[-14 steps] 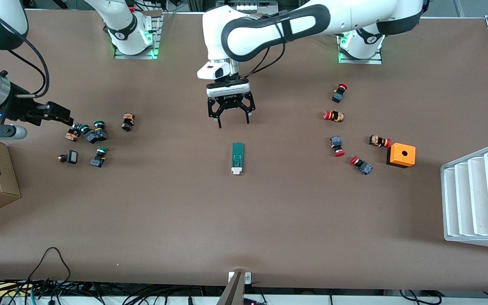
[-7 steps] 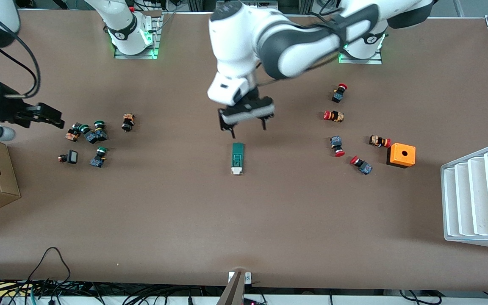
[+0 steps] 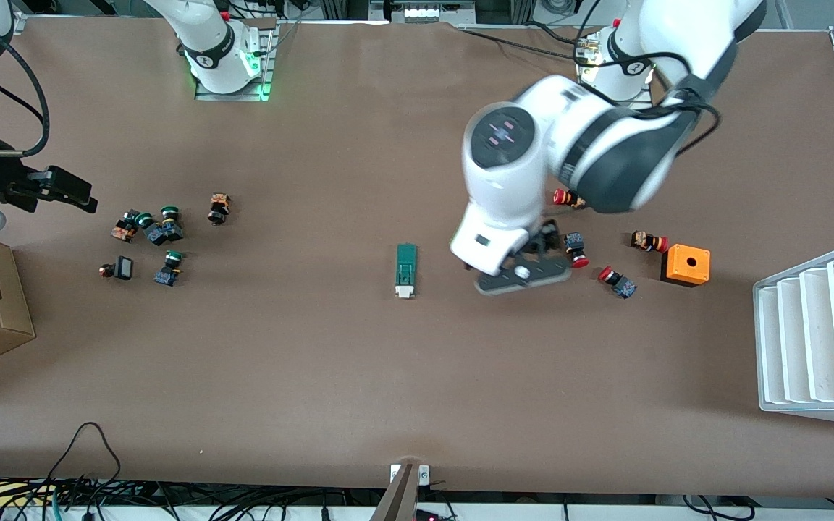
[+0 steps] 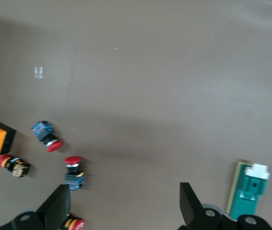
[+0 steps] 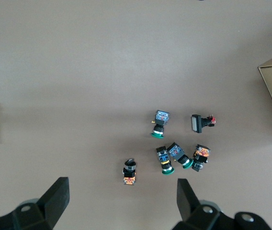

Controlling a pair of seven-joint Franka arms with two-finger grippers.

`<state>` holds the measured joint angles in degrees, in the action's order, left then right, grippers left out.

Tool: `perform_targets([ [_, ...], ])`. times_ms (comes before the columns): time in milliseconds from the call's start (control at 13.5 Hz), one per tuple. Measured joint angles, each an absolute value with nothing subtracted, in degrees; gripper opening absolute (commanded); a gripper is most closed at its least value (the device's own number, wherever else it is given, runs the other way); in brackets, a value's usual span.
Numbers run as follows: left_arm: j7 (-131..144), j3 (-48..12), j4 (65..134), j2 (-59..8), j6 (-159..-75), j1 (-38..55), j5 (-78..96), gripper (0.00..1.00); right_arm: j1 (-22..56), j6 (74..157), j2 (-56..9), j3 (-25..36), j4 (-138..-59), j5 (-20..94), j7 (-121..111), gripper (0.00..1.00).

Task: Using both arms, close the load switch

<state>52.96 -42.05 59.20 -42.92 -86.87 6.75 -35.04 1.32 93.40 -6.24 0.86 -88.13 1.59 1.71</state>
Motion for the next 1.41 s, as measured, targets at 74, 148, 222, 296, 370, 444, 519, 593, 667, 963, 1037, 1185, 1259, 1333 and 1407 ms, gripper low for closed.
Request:
perform_targets([
  [74, 50.5, -38.8, 59.3, -41.7, -87.0, 6.8, -31.7, 1.0, 1.3, 93.4, -6.2, 0.9, -88.1, 1.6, 1.7, 0.99],
  [148, 47.9, -35.6, 59.6, -40.5, -87.5, 7.1, -28.3, 1.0, 1.3, 93.4, -6.2, 0.9, -88.1, 1.6, 1.7, 0.99],
  [222, 45.2, -31.8, 60.7, -38.9, -89.2, 7.5, -24.5, 1.0, 1.3, 93.4, -6.2, 0.9, -88.1, 1.5, 1.7, 0.99],
  [296, 41.9, -27.1, 63.0, -36.7, -92.2, 8.0, -20.3, 1.0, 1.3, 93.4, -6.2, 0.9, -88.1, 1.5, 1.7, 0.99],
  [370, 38.2, -22.6, 66.5, -34.1, -95.4, 8.4, -16.4, 1.0, 1.3, 93.4, -6.2, 0.9, -88.1, 1.5, 1.7, 0.99],
  [444, 34.6, -18.8, 70.0, -31.5, -97.8, 8.4, -13.4, 1.0, 1.3, 93.4, -6.2, 0.9, -88.1, 1.5, 1.7, 0.99],
  [519, 31.3, -15.6, 72.9, -29.1, -99.0, 8.4, -10.8, 1.0, 1.3, 93.3, -6.2, 0.8, -88.1, 1.5, 1.7, 0.99],
  [593, 27.9, -12.4, 75.0, -26.7, -99.4, 8.3, -8.1, 1.0, 1.3, 93.3, -6.2, 0.8, -88.1, 1.5, 1.7, 0.99],
  [667, 25.1, -9.6, 76.7, -24.4, -99.4, 8.3, -5.9, 1.0, 1.4, 93.3, -6.2, 0.8, -88.1, 1.5, 1.7, 0.99],
  [963, 18.6, -2.0, 84.0, -15.4, -99.3, 8.3, -2.4, 1.0, 1.4, 93.3, -6.2, 0.7, -88.0, 1.5, 1.6, 0.99],
  [1037, 16.7, -0.6, 85.8, -13.2, -99.0, 8.3, -1.6, 1.0, 1.4, 93.2, -6.2, 0.7, -88.0, 1.5, 1.6, 0.99],
  [1185, 11.9, 2.6, 87.9, -10.1, -97.5, 8.2, -0.4, 1.0, 1.4, 92.5, -6.2, 0.7, -88.0, 1.5, 1.6, 0.99],
  [1259, 9.3, 3.9, 88.3, -9.1, -96.7, 7.9, -0.1, 1.0, 1.4, 92.1, -6.2, 0.7, -88.0, 1.5, 1.6, 0.99],
  [1333, 7.2, 4.5, 88.5, -8.4, -95.9, 6.9, 0.0, 1.0, 1.4, 91.9, -6.2, 0.7, -88.0, 1.5, 1.6, 0.99],
  [1407, 5.7, 4.6, 88.5, -8.0, -95.3, 5.6, 0.1, 1.0, 1.4, 91.8, -6.2, 0.7, -88.0, 1.5, 1.6, 0.99],
])
